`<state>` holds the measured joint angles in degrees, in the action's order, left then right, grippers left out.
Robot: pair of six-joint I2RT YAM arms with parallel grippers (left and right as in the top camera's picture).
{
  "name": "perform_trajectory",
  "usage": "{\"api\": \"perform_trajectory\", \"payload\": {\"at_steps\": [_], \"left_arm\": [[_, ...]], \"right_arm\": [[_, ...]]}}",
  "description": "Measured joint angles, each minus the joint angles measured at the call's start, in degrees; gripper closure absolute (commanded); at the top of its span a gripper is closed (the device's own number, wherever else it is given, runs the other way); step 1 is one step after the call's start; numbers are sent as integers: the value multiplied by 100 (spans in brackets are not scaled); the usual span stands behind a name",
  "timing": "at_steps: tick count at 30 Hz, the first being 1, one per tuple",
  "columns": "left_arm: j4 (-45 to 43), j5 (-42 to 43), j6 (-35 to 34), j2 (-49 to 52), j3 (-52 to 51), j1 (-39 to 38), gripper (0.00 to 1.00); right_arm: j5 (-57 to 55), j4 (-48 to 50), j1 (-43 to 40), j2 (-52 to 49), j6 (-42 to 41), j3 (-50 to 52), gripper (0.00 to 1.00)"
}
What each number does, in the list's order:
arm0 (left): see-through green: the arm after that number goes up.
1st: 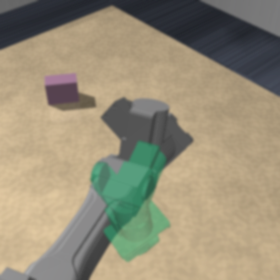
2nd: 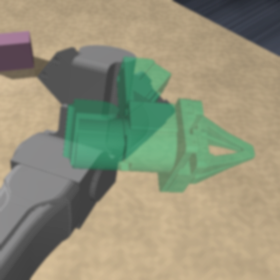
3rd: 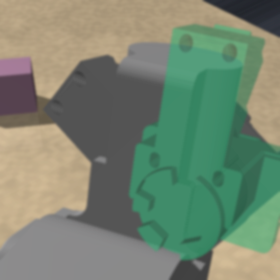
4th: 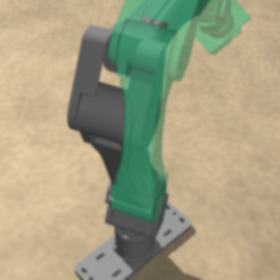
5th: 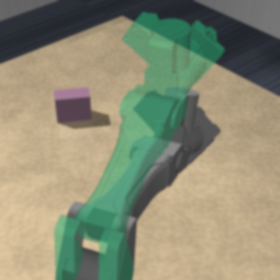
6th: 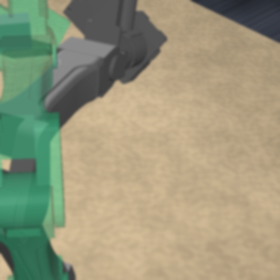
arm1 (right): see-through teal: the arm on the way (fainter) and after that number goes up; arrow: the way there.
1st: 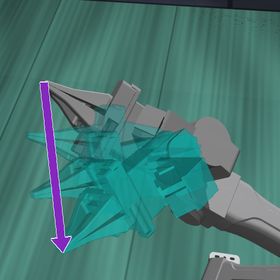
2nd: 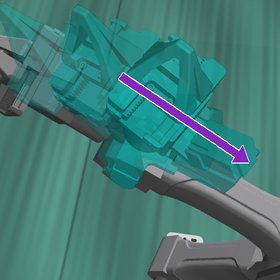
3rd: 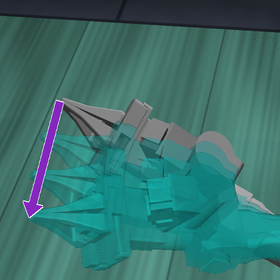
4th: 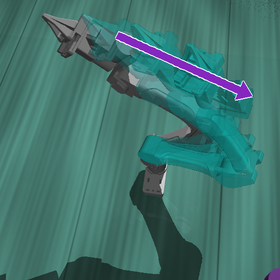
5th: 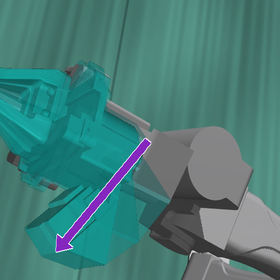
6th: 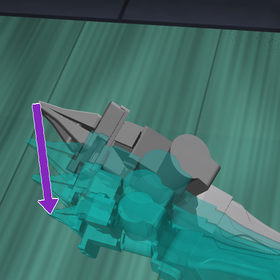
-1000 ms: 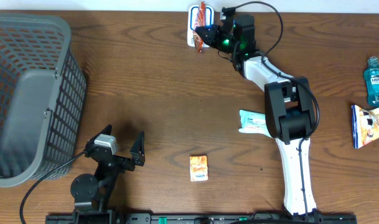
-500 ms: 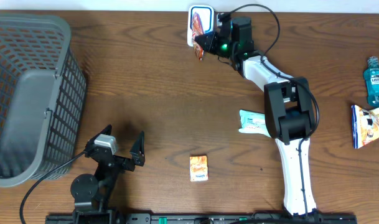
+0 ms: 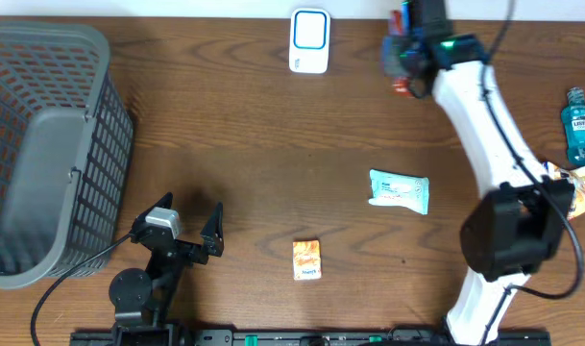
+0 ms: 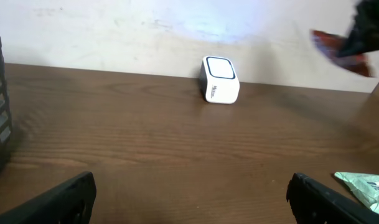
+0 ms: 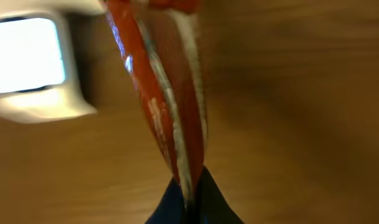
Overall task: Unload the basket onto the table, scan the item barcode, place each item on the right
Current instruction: 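Carry the orange-red snack bar to the right edge and release it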
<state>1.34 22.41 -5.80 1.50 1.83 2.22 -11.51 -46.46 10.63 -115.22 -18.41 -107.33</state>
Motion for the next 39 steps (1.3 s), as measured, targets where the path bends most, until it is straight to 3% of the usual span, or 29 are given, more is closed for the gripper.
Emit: {"api": "perform_trajectory", "payload": {"at_steps": [6,12,18,28,30,33,34,35,39], "left_arm": [[0,0,0,2,0,0,2],[0,0,0,2,0,0,2],[0,0,0,2,0,0,2],[-2,0,-2,2,0,0,2],[0,0,-2,2,0,0,2],[-2,0,-2,2,0,0,2],[0,0,0,2,0,0,2],[0,0,0,2,0,0,2],[0,0,0,2,0,0,2]], "right_arm": [[-1287,-155,-839,-155,96,310,99],[-1751,1342,-2063,-354,160,1373,99],[-1668,2118,-3040,-367,549,2114,99],[-1215,2017,-3206,-243,708,2218,96],[-863,1991,-3075,-11,697,2218,80],[-116,1829,-2813,636,708,2216,47],[81,1729,-2734,828,741,2212,31],[387,1565,-2612,1128,723,2199,4],[1390,911,-2149,1869,765,2103,1]]}}
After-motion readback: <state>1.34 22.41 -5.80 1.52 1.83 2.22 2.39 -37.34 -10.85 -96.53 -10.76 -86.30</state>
